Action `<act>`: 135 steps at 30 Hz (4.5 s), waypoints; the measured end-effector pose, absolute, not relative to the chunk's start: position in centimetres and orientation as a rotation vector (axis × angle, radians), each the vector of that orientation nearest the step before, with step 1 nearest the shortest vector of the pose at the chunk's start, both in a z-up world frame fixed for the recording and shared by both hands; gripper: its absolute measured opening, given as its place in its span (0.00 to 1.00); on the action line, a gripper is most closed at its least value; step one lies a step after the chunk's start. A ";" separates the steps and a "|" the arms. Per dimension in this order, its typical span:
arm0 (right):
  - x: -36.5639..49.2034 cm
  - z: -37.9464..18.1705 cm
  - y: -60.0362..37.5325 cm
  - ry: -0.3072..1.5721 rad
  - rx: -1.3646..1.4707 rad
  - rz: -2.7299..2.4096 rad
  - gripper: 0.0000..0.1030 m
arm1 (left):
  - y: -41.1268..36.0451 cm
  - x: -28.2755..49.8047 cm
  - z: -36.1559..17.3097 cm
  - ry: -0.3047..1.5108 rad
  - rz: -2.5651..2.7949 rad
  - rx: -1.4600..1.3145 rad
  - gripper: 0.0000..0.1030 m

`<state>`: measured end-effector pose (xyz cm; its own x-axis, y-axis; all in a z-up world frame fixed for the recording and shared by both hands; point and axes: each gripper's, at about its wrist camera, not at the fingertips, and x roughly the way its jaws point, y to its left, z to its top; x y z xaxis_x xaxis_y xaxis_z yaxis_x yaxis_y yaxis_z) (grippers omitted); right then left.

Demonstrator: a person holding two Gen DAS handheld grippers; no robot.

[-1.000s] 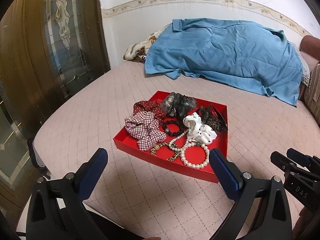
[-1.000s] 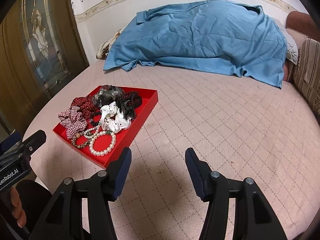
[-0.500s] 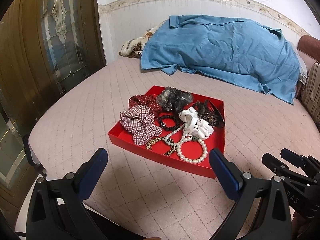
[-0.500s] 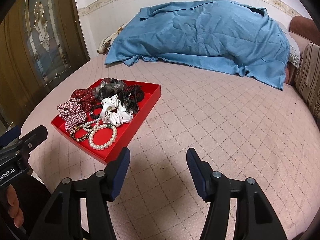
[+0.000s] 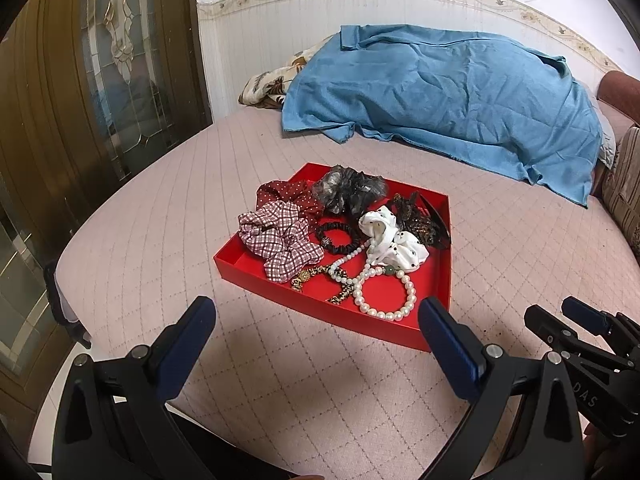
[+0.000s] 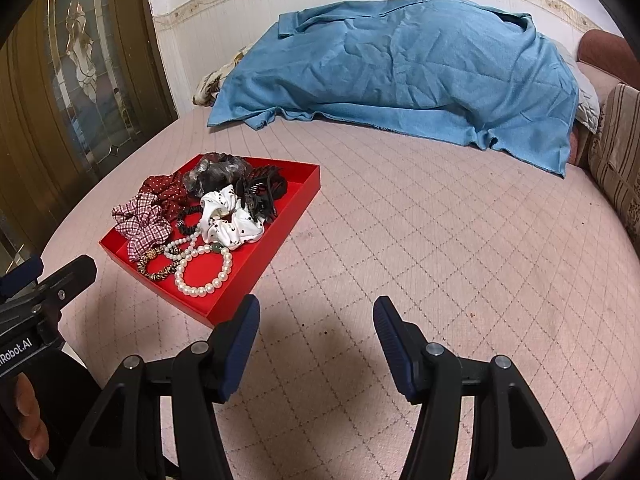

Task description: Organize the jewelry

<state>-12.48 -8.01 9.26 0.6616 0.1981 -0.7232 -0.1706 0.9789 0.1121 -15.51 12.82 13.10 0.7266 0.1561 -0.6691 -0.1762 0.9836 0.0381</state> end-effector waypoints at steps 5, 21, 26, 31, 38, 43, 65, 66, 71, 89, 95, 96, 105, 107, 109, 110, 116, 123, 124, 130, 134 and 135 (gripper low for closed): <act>-12.5 9.0 -8.0 0.826 0.031 0.211 0.62 | 12.9 -15.6 12.6 0.744 0.185 -0.036 0.98; -12.4 8.7 -7.8 0.829 0.025 0.213 0.62 | 12.8 -15.4 12.0 0.771 0.185 -0.044 0.98; -12.4 8.7 -7.8 0.828 0.023 0.212 0.62 | 12.8 -15.4 12.0 0.772 0.184 -0.044 0.98; -12.4 8.7 -7.7 0.825 0.021 0.212 0.62 | 12.9 -15.4 11.9 0.772 0.182 -0.047 0.98; -12.4 8.8 -7.5 0.819 0.015 0.212 0.62 | 12.7 -15.3 11.8 0.780 0.183 -0.046 0.98; -12.4 8.8 -7.4 0.818 0.013 0.210 0.62 | 12.7 -15.4 11.8 0.781 0.184 -0.048 0.98; -12.5 8.7 -7.2 0.809 -0.002 0.212 0.62 | 12.7 -15.2 11.2 0.790 0.184 -0.051 0.98; -12.5 8.7 -7.2 0.810 -0.003 0.212 0.62 | 12.7 -15.2 11.1 0.792 0.183 -0.050 0.98; -12.4 8.7 -7.3 0.811 -0.002 0.211 0.62 | 12.6 -15.2 11.1 0.794 0.184 -0.051 0.98; -12.3 8.4 -7.2 0.815 -0.010 0.215 0.62 | 13.0 -15.0 10.6 0.804 0.196 -0.063 0.98; -12.3 8.4 -7.1 0.811 -0.013 0.217 0.62 | 13.3 -15.0 10.7 0.806 0.196 -0.064 0.98; -12.4 8.4 -6.9 0.811 -0.014 0.217 0.62 | 13.3 -15.0 10.7 0.806 0.196 -0.064 0.98; -12.5 8.5 -6.4 0.808 -0.026 0.230 0.63 | 13.5 -15.0 10.5 0.807 0.201 -0.066 0.98; -12.6 8.5 -6.4 0.806 -0.026 0.230 0.63 | 13.5 -15.0 10.5 0.808 0.202 -0.066 0.98; -12.5 8.5 -6.3 0.805 -0.026 0.230 0.63 | 13.6 -15.0 10.5 0.808 0.205 -0.068 0.98; -12.5 8.6 -6.3 0.805 -0.026 0.230 0.63 | 13.7 -14.9 10.5 0.809 0.207 -0.069 0.98; -12.5 8.6 -6.3 0.811 -0.023 0.234 0.63 | 14.2 -14.6 10.7 0.809 0.223 -0.076 0.98; -12.5 8.8 -6.5 0.809 -0.005 0.235 0.63 | 14.0 -13.8 11.4 0.796 0.241 -0.053 0.98; -12.5 8.8 -6.6 0.807 -0.003 0.235 0.63 | 13.8 -13.7 11.5 0.794 0.239 -0.048 0.98; -12.2 8.9 -7.5 0.796 0.014 0.231 0.63 | 12.1 -12.7 12.2 0.788 0.214 -0.037 0.98; -11.9 8.9 -9.2 0.791 0.041 0.209 0.67 | 10.2 -12.0 12.6 0.793 0.185 -0.033 0.98; -11.8 8.9 -9.7 0.792 0.049 0.201 0.67 | 9.6 -11.7 12.7 0.791 0.177 -0.028 0.98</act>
